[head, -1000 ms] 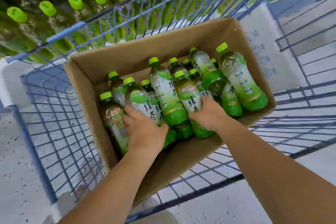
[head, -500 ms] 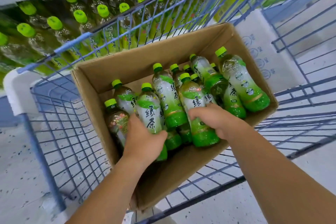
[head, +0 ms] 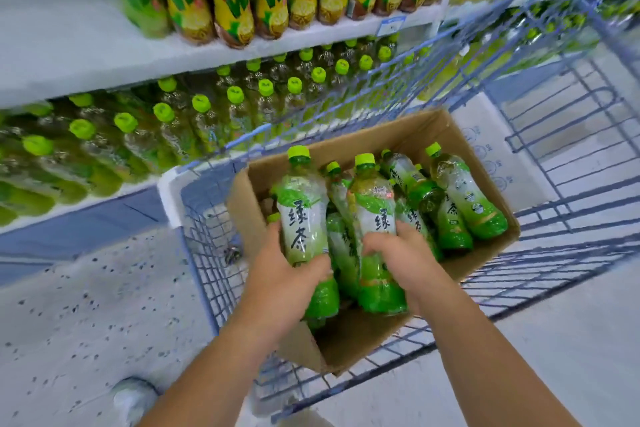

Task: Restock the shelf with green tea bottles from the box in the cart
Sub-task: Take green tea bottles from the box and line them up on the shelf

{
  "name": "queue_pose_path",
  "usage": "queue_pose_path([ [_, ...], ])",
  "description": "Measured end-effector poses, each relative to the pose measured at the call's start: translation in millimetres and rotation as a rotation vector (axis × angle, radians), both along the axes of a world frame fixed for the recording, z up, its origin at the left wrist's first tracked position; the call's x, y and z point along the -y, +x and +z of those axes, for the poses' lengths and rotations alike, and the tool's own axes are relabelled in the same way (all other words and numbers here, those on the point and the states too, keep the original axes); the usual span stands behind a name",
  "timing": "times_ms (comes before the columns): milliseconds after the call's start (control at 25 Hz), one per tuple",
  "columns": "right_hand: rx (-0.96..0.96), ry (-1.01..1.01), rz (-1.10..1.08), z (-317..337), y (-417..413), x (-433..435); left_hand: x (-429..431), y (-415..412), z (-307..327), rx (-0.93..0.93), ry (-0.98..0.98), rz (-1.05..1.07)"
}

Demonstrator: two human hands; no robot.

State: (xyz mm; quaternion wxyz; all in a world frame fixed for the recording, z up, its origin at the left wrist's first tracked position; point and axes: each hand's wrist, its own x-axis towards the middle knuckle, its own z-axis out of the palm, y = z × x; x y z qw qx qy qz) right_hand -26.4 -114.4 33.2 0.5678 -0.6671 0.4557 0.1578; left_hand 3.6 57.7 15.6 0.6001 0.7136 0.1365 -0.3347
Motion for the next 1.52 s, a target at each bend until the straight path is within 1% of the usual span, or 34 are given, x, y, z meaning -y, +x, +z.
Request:
queue_pose_path([
  [80,0.061,0.031,0.025,19,8,-23,-30,11,17,0.054,0.006,0.051],
  [200,0.109,-0.010,0.099,40,30,-71,-80,29,34,0.137,-0.027,0.121],
  [360,0.119,-0.015,0.175,51,67,-152,-151,45,41,0.204,-0.046,0.193],
  [600,0.105,0.015,0.335,40,117,-267,-274,76,34,0.259,0.001,0.276],
  [760,0.107,0.027,0.375,29,151,-343,-353,106,22,0.271,0.074,0.309],
  [880,0.157,0.029,0.381,21,181,-387,-396,130,10,0.297,0.127,0.311],
  [1080,0.255,-0.006,0.455,2,238,-431,-440,182,1,0.403,0.239,0.283],
  [1240,0.350,-0.042,0.494,-5,293,-433,-443,240,3,0.472,0.349,0.264],
  [1320,0.404,-0.060,0.526,-5,318,-428,-440,267,6,0.517,0.386,0.308],
  [1520,0.631,-0.104,0.582,-16,377,-423,-436,329,-7,0.671,0.415,0.370],
])
